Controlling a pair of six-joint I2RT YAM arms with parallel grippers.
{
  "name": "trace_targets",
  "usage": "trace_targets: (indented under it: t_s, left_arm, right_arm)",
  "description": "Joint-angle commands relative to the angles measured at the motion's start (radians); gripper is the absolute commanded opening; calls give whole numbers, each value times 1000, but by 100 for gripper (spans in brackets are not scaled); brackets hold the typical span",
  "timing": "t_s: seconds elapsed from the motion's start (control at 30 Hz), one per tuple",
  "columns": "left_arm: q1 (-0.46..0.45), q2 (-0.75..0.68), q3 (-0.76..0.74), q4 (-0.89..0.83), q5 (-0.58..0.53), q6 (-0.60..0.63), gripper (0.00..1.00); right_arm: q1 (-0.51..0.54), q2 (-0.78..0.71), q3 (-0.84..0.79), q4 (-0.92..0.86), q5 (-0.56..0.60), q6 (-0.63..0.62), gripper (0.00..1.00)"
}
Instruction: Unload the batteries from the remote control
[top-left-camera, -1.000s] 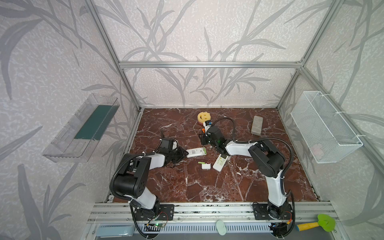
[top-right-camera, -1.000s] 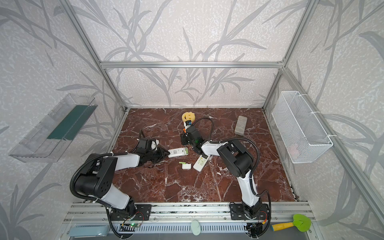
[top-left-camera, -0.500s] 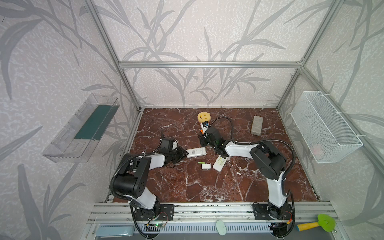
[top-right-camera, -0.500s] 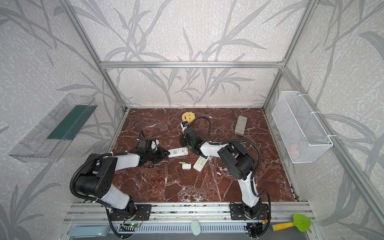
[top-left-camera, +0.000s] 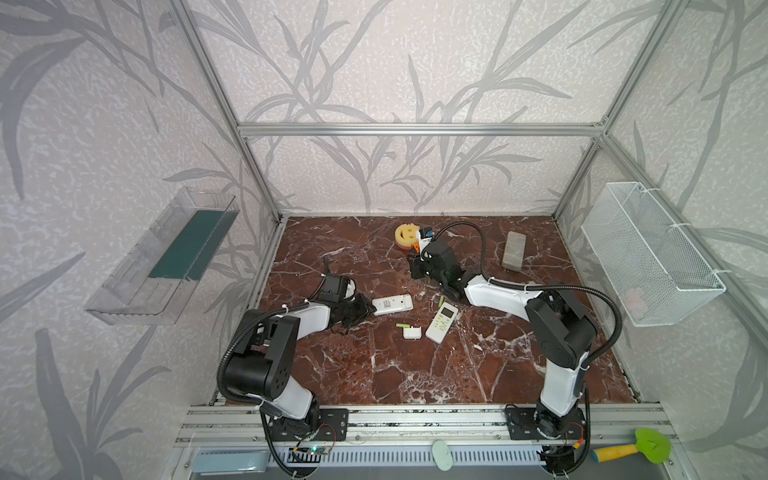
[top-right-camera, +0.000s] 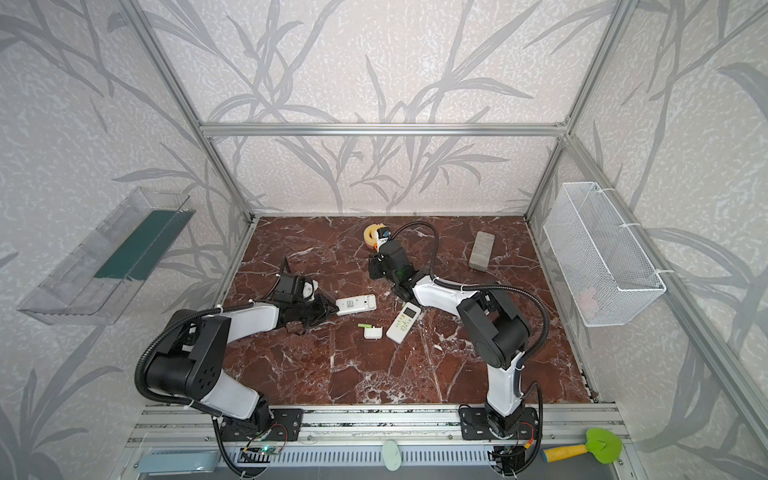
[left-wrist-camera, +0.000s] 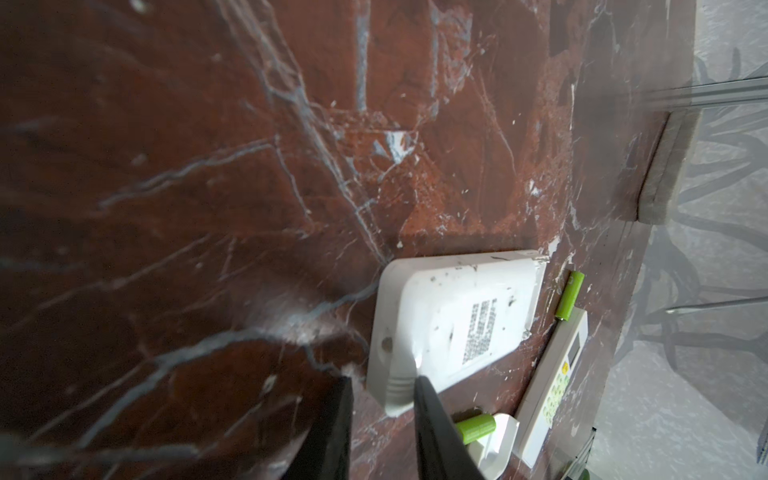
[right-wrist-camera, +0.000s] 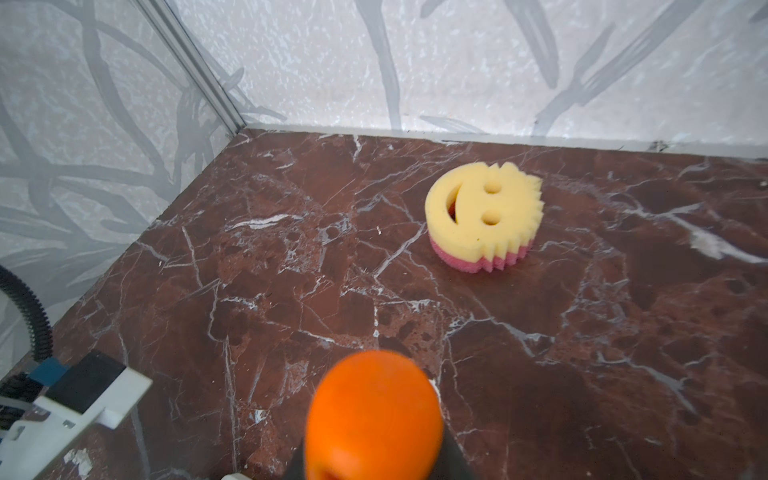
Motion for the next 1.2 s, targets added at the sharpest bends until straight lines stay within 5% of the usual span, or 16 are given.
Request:
trace_targets:
  t_s: [0.0, 0.27, 0.47, 0.77, 1.03, 1.17]
  left_arm:
    - [-4, -37, 34, -186, -74, 51, 33]
    - [-4, -155, 158, -356, -138, 171, 37]
    - [-28, -199, 209, -395, -122, 213, 38]
    - [-283, -93, 330, -424, -218, 250, 42]
    - [-463, 74, 465, -457, -284, 287, 45]
    - [-554, 134, 549, -494, -373, 323, 52]
  right_arm:
    - [-13, -57, -7, -53, 4, -10, 0]
    - [-85, -189, -109, -134, -54, 69, 0]
    - [-196, -359, -193, -414, -60, 86, 0]
    - [-369, -508, -408, -667, -116, 110, 0]
    - [-435, -438, -461, -750, -119, 147, 3]
    - [-437, -367, -420, -816, -99, 136, 19]
